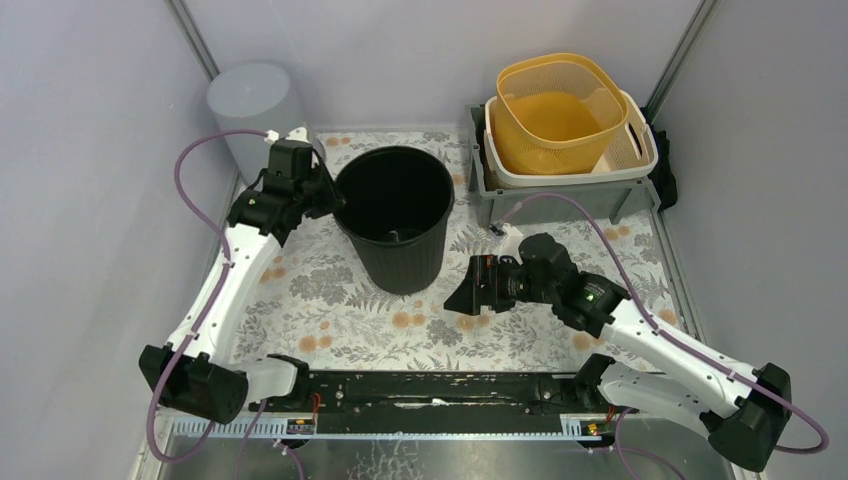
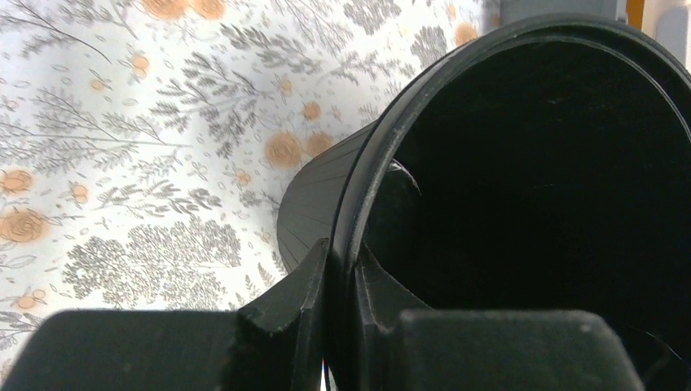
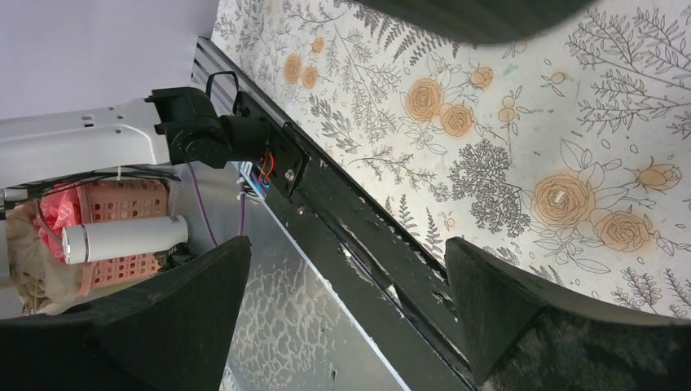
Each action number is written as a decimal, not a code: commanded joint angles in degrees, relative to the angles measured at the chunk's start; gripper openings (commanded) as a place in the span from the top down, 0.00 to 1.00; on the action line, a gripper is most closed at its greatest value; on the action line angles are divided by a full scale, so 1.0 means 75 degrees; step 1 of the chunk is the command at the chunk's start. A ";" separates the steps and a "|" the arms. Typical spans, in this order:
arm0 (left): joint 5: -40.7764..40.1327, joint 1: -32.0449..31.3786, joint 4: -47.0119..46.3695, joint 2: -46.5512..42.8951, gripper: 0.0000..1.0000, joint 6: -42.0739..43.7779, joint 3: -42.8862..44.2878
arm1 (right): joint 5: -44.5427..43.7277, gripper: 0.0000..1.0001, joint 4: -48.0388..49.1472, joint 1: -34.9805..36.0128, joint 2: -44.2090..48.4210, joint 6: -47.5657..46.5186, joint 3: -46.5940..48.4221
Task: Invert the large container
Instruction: Move the container to the center of the board.
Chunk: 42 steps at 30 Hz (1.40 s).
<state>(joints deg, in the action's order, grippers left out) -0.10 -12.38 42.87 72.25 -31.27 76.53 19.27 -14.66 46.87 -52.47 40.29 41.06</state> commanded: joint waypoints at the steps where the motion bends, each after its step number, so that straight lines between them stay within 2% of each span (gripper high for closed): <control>1: 0.0094 -0.0560 -0.0302 -0.0431 0.82 -0.0060 -0.0328 | -0.0073 0.04 -0.0565 0.0067 0.0131 -0.0445 0.0752; 10: -0.0018 -0.1182 -0.0617 -0.0542 0.80 -0.0062 -0.0831 | -0.0086 0.04 -0.1301 0.0067 0.0378 -0.0459 0.1672; 22: 0.0882 -0.1382 -0.1369 -0.0562 0.64 -0.0190 -0.1150 | -0.0129 0.03 -0.1922 0.0067 0.0041 -0.0805 0.2648; 27: 0.0949 -0.1394 -0.1421 -0.0586 0.52 -0.0090 -0.1131 | -0.0093 0.04 -0.1971 0.0066 -0.0212 -0.0929 0.2897; 31: 0.1242 -0.1399 -0.1584 -0.0641 0.37 -0.0007 -0.1066 | -0.0061 0.04 -0.2005 0.0061 -0.0415 -0.1038 0.3143; 40: 0.1465 -0.1396 -0.1882 -0.0833 0.12 0.0108 -0.1038 | 0.0057 0.04 -0.2018 0.0065 -0.1086 -0.1341 0.3987; 42: 0.1403 -0.1397 -0.1884 -0.0928 0.02 0.0114 -0.0976 | 0.0112 0.04 -0.2013 0.0073 -0.1244 -0.1411 0.4212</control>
<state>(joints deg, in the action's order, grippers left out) 9.32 -22.48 32.77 67.59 -31.29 68.29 18.92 -30.68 46.87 -60.27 32.18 67.68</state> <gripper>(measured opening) 0.910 0.963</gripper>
